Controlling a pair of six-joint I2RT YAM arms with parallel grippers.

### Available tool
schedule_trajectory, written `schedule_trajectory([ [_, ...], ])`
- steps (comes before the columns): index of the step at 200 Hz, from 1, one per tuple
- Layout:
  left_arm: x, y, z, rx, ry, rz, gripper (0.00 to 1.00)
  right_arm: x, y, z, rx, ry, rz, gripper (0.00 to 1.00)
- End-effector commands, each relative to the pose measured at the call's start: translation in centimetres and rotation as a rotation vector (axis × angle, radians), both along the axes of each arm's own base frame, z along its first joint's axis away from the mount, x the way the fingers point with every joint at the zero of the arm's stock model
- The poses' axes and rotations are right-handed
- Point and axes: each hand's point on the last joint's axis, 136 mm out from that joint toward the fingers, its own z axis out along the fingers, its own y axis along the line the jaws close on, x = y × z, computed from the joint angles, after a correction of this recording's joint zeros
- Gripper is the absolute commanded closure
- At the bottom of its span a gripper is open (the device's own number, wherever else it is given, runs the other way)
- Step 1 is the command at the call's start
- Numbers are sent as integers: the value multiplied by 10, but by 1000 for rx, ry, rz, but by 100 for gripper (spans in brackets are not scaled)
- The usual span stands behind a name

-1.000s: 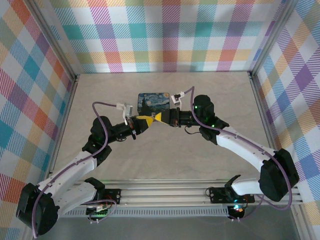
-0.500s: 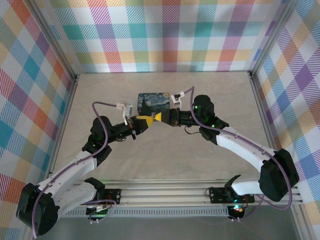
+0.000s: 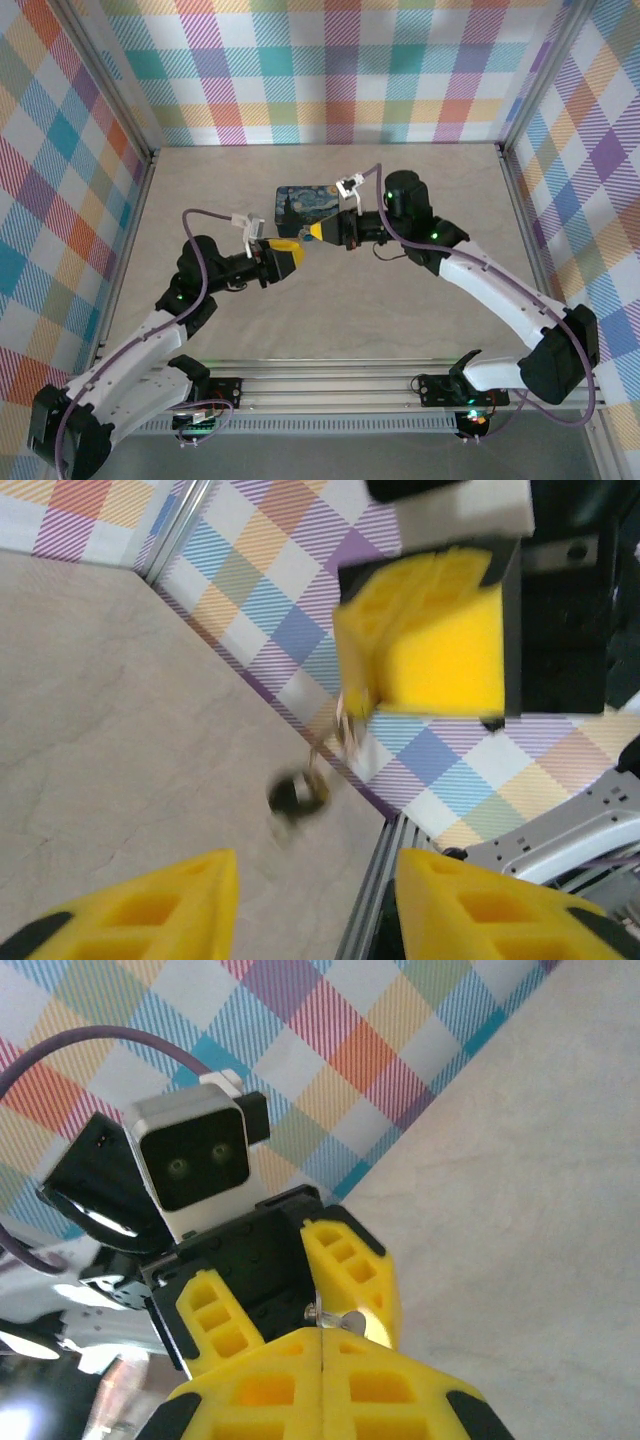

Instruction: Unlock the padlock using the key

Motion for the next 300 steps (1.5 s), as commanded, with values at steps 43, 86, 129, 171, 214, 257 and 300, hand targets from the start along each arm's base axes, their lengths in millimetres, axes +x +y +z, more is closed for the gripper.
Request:
schedule_trajectory([
  [43, -17, 1, 4, -19, 56, -111, 43, -17, -12, -34, -268, -192, 175, 100],
  [86, -15, -14, 8, -68, 95, -229, 44, -36, -10, -26, -239, -262, 284, 100],
  [129, -14, -17, 10, -50, 68, -246, 49, -44, -9, -27, -247, -245, 337, 100],
  [171, -21, -13, 7, -1, 7, -256, 51, -47, -8, -26, -245, -219, 356, 100],
  [214, -25, -19, 10, -13, 26, -330, 63, -47, -6, -24, -232, -211, 362, 100],
  [257, -26, -20, 13, -12, 22, -347, 73, -47, -4, -22, -216, -201, 369, 100],
  [300, -24, -21, 13, -12, 18, -344, 79, -48, -2, -24, -214, -183, 384, 100],
])
